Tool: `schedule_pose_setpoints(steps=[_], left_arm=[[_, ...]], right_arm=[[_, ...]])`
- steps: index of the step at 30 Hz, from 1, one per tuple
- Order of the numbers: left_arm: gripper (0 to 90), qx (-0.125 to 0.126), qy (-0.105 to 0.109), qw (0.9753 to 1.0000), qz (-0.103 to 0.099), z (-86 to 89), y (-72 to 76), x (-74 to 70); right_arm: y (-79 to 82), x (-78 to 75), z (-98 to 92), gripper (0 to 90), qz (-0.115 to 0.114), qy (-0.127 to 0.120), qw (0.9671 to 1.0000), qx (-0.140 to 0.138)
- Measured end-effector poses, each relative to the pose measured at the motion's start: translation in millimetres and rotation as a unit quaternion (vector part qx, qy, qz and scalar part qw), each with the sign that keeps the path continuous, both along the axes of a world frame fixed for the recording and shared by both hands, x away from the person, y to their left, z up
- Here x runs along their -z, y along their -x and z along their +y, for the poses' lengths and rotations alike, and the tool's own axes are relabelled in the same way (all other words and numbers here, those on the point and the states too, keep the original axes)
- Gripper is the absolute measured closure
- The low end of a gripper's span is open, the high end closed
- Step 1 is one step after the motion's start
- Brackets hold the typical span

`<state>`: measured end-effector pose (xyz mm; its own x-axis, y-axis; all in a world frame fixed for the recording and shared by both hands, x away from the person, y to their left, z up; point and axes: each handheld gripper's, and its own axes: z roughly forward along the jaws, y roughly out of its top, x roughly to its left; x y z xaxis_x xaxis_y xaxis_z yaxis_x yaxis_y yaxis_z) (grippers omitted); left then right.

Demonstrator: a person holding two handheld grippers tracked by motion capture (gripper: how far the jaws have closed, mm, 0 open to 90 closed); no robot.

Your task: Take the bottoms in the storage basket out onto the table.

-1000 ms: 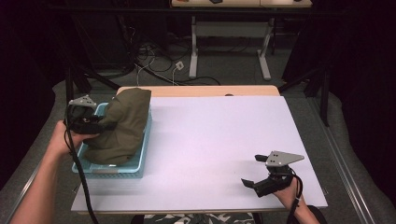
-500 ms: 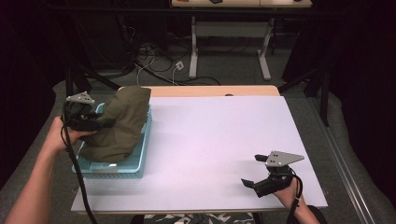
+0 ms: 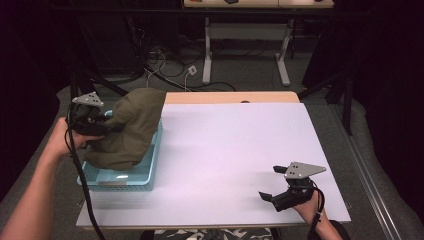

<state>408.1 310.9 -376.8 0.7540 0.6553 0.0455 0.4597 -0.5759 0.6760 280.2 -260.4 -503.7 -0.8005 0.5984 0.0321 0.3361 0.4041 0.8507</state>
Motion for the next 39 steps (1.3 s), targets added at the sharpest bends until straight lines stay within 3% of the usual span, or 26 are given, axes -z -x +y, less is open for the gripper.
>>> schedule_pose_setpoints(steps=[6, 17, 29, 39], left_arm=[[60.1, 0.008, -0.009, 0.9999, -0.001, -4.7, -0.9, -4.2], [60.1, 0.028, -0.042, 0.9986, 0.015, -15.8, -4.7, -14.1], [60.1, 0.053, -0.067, 0.9963, -0.005, -32.3, -2.2, -36.6], [59.9, 0.072, -0.077, 0.9944, -0.010, -46.1, -5.4, -44.6]], right_arm=[[-0.3, 0.2, 0.4, 0.0, 0.002, 0.000, 1.0000, -0.002], [-0.9, 0.4, -1.2, 0.0, 0.003, 0.000, 1.0000, 0.007], [-0.7, 1.2, 0.9, 0.1, 0.005, 0.006, 1.0000, 0.003], [-1.6, 1.7, 0.7, 0.1, 0.004, 0.008, 1.0000, 0.004]])
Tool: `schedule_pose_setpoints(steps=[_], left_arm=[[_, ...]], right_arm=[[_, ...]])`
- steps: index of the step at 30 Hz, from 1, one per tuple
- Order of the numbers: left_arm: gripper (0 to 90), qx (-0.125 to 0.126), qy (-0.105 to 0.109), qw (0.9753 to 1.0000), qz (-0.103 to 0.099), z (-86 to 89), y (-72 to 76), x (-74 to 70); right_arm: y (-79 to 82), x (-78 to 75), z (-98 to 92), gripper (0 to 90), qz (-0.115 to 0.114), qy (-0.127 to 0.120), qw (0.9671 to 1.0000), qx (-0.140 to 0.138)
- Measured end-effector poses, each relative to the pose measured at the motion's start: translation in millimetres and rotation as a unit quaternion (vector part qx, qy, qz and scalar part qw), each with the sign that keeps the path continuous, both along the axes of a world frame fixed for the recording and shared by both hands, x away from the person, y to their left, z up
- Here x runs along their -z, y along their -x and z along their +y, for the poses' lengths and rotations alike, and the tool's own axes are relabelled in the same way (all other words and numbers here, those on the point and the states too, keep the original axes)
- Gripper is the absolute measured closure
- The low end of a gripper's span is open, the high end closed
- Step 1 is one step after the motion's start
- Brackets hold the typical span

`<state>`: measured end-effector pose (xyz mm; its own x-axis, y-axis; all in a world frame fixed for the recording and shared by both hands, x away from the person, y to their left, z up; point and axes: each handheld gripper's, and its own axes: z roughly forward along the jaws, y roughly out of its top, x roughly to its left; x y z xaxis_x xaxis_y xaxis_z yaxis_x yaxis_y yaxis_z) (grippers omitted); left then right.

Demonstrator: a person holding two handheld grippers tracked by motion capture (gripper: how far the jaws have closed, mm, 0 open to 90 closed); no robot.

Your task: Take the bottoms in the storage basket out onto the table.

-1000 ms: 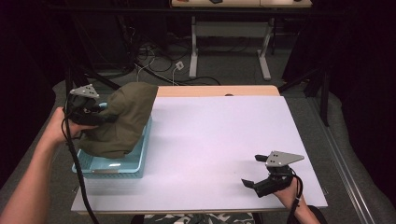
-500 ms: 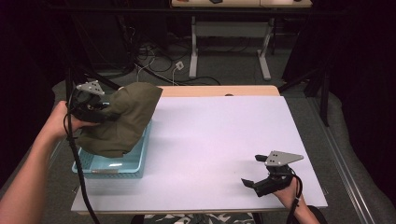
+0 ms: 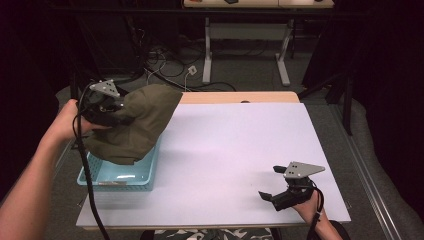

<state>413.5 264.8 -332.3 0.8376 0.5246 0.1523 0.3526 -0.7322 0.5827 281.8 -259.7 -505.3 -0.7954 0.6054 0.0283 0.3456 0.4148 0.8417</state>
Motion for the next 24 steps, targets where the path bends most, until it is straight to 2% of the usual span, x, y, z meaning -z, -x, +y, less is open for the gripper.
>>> schedule_pose_setpoints(steps=[9, 24], left_arm=[[60.0, 0.011, -0.009, 0.9999, -0.002, -11.8, 1.1, -5.0], [59.9, 0.016, -0.022, 0.9996, 0.006, -27.3, -5.6, -5.7]], right_arm=[[0.5, 0.2, -1.6, 0.1, -0.001, -0.001, 1.0000, 0.002], [0.5, 0.5, -1.4, 0.4, -0.001, -0.001, 1.0000, -0.001]])
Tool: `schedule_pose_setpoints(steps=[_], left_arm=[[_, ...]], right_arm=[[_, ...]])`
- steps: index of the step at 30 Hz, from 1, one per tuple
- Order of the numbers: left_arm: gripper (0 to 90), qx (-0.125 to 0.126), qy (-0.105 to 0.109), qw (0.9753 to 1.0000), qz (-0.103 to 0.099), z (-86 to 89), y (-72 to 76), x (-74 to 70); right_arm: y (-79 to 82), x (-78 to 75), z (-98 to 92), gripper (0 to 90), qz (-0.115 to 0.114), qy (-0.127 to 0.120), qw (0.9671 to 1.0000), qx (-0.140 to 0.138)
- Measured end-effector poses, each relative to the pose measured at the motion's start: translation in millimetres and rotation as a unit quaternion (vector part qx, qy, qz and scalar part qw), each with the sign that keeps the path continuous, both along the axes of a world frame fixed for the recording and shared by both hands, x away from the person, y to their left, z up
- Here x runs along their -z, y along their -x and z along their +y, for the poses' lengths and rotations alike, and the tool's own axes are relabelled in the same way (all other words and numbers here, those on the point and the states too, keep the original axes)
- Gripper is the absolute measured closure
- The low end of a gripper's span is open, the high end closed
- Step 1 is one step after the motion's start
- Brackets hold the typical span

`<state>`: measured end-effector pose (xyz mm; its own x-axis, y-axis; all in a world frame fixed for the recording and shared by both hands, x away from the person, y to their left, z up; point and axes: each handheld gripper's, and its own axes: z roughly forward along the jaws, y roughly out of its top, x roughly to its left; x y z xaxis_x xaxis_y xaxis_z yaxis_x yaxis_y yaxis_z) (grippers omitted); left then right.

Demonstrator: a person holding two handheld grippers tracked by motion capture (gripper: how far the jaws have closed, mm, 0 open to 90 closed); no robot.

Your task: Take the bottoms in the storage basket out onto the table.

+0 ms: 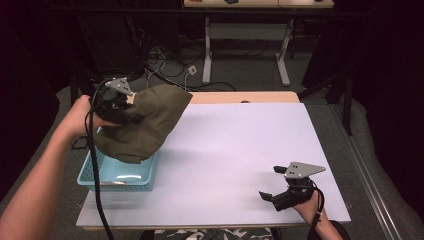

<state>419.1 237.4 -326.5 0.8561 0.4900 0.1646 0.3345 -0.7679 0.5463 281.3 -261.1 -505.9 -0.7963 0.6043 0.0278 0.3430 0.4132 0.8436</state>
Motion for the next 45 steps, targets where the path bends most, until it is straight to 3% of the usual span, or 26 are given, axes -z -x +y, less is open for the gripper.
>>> schedule_pose_setpoints(steps=[8, 35, 45], left_arm=[[59.9, 0.005, 0.003, 0.9999, -0.010, -7.5, 1.7, -3.7], [59.7, 0.027, -0.013, 0.9995, -0.011, -36.7, -0.2, -9.5], [59.7, 0.046, -0.011, 0.9988, -0.008, -49.1, -1.6, -8.5]], right_arm=[[0.7, 0.1, -0.1, 0.4, 0.001, 0.000, 1.0000, 0.001], [0.0, 0.4, 0.6, 0.5, 0.001, 0.004, 1.0000, -0.001], [-0.1, 0.9, 1.6, 0.5, 0.004, 0.006, 1.0000, -0.001]])
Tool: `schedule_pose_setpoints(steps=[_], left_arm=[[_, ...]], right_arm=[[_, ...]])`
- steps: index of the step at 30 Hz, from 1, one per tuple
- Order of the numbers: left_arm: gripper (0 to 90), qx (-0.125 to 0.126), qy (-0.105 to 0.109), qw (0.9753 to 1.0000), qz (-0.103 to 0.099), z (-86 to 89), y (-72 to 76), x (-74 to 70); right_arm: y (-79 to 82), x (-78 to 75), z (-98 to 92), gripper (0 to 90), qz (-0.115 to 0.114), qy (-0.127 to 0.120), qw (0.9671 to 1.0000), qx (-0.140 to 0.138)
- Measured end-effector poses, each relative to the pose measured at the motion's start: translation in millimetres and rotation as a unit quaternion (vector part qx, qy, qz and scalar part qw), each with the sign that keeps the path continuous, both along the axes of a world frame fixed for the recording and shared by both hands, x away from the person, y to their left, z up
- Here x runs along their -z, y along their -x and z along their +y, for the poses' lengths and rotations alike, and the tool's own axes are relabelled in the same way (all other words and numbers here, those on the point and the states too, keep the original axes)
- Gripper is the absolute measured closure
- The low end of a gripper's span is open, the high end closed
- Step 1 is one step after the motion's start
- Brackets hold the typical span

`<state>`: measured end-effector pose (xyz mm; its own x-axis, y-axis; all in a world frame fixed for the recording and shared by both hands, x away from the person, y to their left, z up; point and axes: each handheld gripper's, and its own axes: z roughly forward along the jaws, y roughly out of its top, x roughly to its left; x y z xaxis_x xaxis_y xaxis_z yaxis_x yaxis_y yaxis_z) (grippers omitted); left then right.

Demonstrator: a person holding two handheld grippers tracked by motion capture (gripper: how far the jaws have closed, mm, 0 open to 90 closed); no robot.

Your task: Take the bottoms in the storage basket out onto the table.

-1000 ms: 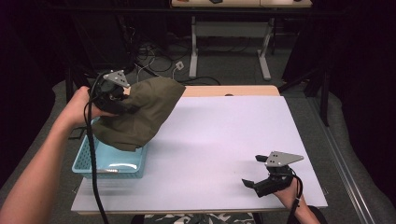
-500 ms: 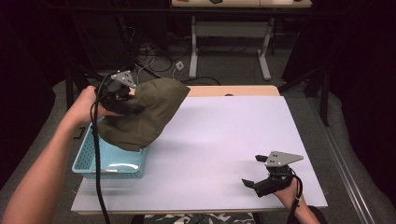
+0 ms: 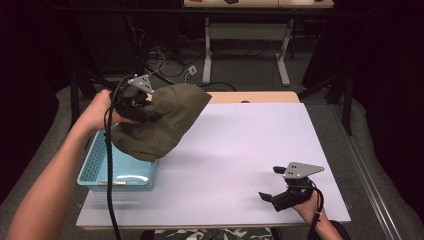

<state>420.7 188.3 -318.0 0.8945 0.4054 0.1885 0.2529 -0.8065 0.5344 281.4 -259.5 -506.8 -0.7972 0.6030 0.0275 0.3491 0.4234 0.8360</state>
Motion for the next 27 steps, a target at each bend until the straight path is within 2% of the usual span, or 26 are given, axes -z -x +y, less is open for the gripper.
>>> schedule_pose_setpoints(steps=[4, 10, 12, 14, 17, 19, 22, 25, 27], left_arm=[[59.8, 0.007, -0.006, 0.9999, 0.004, -5.5, -1.6, 0.4], [59.8, 0.015, 0.002, 0.9999, 0.008, -17.8, -7.0, 5.1], [59.8, 0.023, -0.006, 0.9997, 0.007, -21.9, -7.1, 6.9], [59.8, 0.021, -0.002, 0.9998, 0.007, -25.1, -7.5, 7.9], [59.8, 0.029, -0.010, 0.9995, 0.006, -31.5, -6.7, 6.0], [59.8, 0.031, -0.007, 0.9995, 0.004, -35.1, -6.0, 5.5], [59.8, 0.039, -0.017, 0.9991, 0.005, -40.6, -5.4, 4.7], [59.8, 0.041, -0.016, 0.9991, 0.002, -46.7, -6.4, 5.0], [59.8, 0.044, -0.022, 0.9988, 0.002, -51.1, -6.8, 5.2]], right_arm=[[0.1, -0.5, -0.3, 0.6, -0.003, 0.000, 1.0000, 0.000], [-1.7, 1.0, -2.0, 0.6, 0.005, -0.002, 1.0000, 0.006], [-1.1, 0.7, -2.2, 0.6, 0.001, -0.005, 0.9999, 0.009], [-0.3, 0.5, -2.3, 0.6, 0.001, -0.004, 0.9999, 0.011], [-0.3, 1.0, -2.9, 0.6, 0.002, -0.003, 0.9999, 0.011], [-0.6, 0.9, -2.5, 0.6, 0.001, -0.003, 0.9999, 0.011], [-0.1, 0.8, -1.4, 0.6, 0.001, -0.003, 0.9999, 0.010], [0.0, 1.0, -1.2, 0.6, 0.002, -0.001, 1.0000, 0.008], [-0.3, 1.3, -1.1, 0.6, 0.003, -0.003, 1.0000, 0.007]])
